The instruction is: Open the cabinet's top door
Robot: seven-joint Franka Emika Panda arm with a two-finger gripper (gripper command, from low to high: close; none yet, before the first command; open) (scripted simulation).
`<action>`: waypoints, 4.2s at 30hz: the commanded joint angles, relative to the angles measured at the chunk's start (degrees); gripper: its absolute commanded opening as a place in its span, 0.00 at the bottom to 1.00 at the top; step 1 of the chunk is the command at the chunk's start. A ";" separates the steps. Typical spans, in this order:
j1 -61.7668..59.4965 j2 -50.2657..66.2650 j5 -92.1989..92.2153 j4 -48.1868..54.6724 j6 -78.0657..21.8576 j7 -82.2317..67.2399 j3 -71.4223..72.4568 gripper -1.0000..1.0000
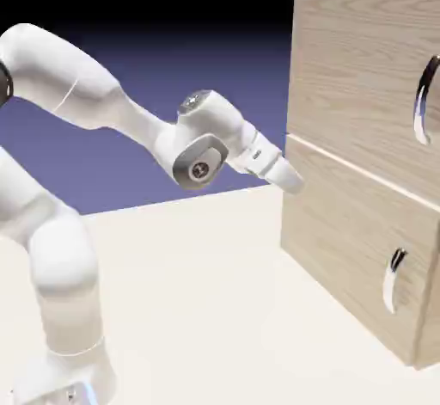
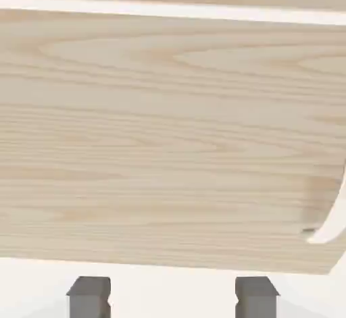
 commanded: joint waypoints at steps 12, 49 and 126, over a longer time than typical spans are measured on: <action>12.08 -2.12 -29.90 9.50 0.78 -10.02 -12.93 0.50; 49.32 -8.66 -122.10 38.78 3.18 -40.93 -52.81 0.50; 8.37 -43.14 -73.42 -3.43 -50.15 -89.05 13.79 0.00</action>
